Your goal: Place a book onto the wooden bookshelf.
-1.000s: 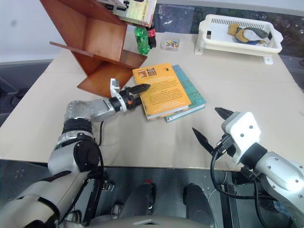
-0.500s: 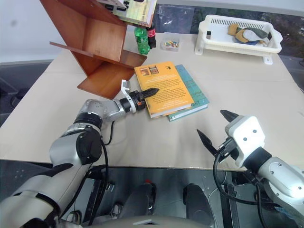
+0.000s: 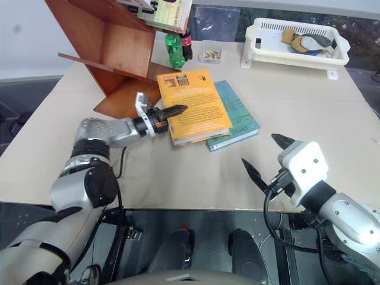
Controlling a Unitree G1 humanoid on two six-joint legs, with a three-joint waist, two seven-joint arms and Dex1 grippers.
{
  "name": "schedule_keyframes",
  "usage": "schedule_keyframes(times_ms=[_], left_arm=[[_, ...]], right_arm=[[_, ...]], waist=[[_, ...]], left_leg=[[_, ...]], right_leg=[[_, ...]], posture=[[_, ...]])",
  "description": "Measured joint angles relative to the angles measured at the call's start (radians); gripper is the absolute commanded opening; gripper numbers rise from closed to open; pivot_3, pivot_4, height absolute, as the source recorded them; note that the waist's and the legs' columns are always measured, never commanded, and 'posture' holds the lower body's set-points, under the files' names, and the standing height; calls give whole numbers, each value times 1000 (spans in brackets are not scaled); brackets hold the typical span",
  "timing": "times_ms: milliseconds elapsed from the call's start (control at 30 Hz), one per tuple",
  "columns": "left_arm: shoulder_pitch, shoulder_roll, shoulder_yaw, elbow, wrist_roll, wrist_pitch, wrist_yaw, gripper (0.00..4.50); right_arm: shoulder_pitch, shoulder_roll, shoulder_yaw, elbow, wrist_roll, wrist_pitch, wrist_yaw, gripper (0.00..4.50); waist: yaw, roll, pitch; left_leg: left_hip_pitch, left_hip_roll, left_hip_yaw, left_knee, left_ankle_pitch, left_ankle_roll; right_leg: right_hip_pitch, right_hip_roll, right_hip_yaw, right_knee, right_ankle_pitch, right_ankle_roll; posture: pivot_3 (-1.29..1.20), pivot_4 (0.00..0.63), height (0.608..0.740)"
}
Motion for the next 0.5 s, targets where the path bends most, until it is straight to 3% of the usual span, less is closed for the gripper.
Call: schedule_keyframes(times_ms=[133, 267, 367, 500], left_arm=[[141, 38, -117, -477, -52, 18, -46, 1095], [300, 198, -328, -886, 43, -248, -217, 1095], [330, 210, -390, -966, 146, -540, -309, 1095], [246, 296, -418, -848, 300, -954, -436, 1095]], right_arm=[[-96, 41, 38, 24, -13, 35, 52, 4500], [-187, 83, 83, 95, -37, 54, 127, 4500], [-245, 109, 98, 135, -49, 61, 182, 4500], [-300, 143, 134, 166, -74, 72, 238, 4500]], waist=[[3, 0, 0], [3, 1, 0], [17, 1, 0], [18, 1, 0]], left_leg=[[0, 4, 2, 0, 0, 0], [2, 4, 4, -2, 0, 0], [1, 4, 3, -1, 0, 0], [1, 4, 5, 0, 0, 0]], right_leg=[[0, 0, 1, -1, 0, 0], [0, 0, 3, -2, 0, -2], [0, 1, 2, -2, -2, -5], [0, 2, 2, -3, -2, -5]], posture=[[0, 150, 740], [0, 150, 740], [0, 150, 740], [0, 150, 740]])
